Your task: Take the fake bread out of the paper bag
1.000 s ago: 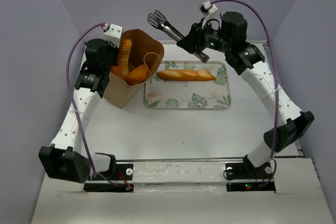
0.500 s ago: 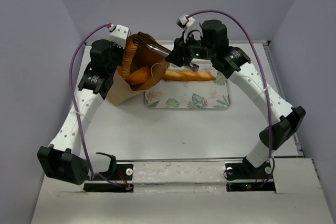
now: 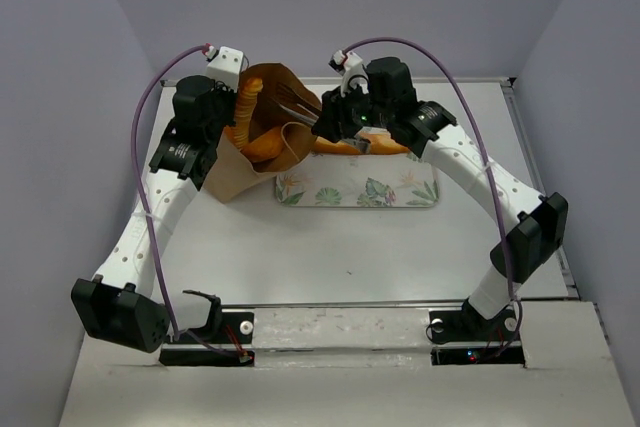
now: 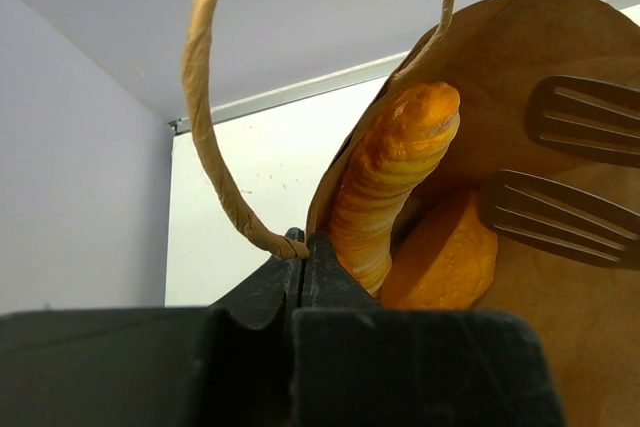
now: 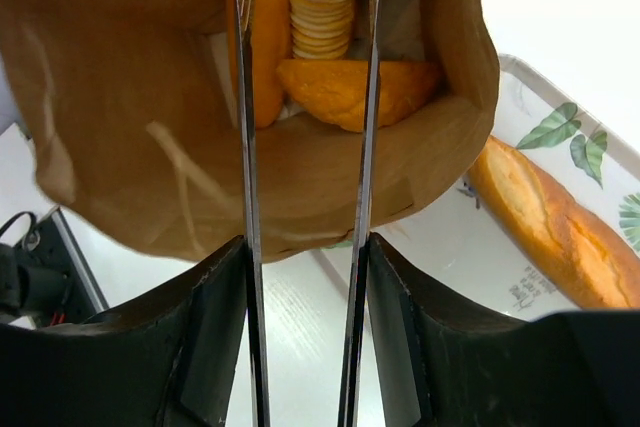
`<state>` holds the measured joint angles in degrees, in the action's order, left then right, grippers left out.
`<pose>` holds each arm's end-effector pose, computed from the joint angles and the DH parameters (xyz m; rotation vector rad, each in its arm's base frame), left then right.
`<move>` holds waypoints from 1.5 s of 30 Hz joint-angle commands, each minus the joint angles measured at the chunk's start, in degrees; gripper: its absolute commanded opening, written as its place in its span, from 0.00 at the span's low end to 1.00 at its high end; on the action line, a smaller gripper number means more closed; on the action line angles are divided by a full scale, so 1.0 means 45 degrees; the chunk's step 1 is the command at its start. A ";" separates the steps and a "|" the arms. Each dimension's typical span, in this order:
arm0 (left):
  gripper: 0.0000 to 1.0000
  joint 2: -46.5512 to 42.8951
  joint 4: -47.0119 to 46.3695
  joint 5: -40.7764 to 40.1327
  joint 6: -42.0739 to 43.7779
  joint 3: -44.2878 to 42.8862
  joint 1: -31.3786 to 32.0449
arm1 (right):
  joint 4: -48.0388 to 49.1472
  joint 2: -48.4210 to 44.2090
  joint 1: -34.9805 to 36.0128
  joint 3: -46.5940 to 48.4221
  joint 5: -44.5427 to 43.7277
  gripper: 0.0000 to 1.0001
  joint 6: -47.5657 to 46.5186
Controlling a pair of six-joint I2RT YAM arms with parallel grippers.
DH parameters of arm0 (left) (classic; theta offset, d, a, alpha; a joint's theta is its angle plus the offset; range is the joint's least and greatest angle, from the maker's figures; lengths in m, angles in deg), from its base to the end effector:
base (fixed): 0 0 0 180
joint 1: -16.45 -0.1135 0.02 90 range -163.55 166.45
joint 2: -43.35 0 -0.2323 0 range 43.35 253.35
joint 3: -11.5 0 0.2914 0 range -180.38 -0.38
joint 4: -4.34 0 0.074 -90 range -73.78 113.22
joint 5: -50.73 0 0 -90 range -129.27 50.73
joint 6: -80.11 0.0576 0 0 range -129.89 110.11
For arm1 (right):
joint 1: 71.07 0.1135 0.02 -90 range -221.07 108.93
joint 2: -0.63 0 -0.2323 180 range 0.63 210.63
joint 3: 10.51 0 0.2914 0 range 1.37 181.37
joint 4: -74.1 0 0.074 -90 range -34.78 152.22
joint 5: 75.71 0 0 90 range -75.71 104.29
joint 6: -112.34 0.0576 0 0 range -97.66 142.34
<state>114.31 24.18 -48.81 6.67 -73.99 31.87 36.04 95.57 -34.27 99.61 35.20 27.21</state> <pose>0.3462 -0.0856 0.3941 0.3359 1.6302 0.1535 0.3392 0.2794 0.3715 -0.7942 1.8762 0.8259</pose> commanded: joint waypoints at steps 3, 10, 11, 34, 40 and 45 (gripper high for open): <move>0.00 -0.0300 -0.0794 0.0069 -0.0241 -0.0070 0.0089 | 0.1168 0.1050 0.0240 0.1138 -0.0330 0.55 0.0306; 0.00 -0.0300 -0.0813 0.0381 -0.0378 0.0047 0.0108 | 0.1246 0.2221 0.0241 0.2231 -0.0450 0.58 0.0658; 0.00 -0.0319 -0.0813 0.0401 -0.0398 0.0086 0.0108 | 0.1362 0.2339 0.0241 0.2484 -0.0215 0.59 0.0716; 0.00 -0.0163 -0.0735 0.0499 -0.0515 -0.0031 0.0128 | 0.1715 0.4233 0.0358 0.4301 0.0120 0.44 0.0754; 0.00 -0.0260 -0.0794 0.0636 -0.0574 0.0145 0.0108 | 0.1715 0.5074 0.0358 0.5435 0.0450 0.58 0.1751; 0.00 -0.0300 -0.0872 0.0577 -0.0535 0.0204 0.0128 | 0.1773 0.5134 0.0358 0.5377 0.0842 0.58 0.1829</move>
<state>114.51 24.21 -47.65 4.77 -73.14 31.85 39.76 119.43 -33.12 120.96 37.25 34.09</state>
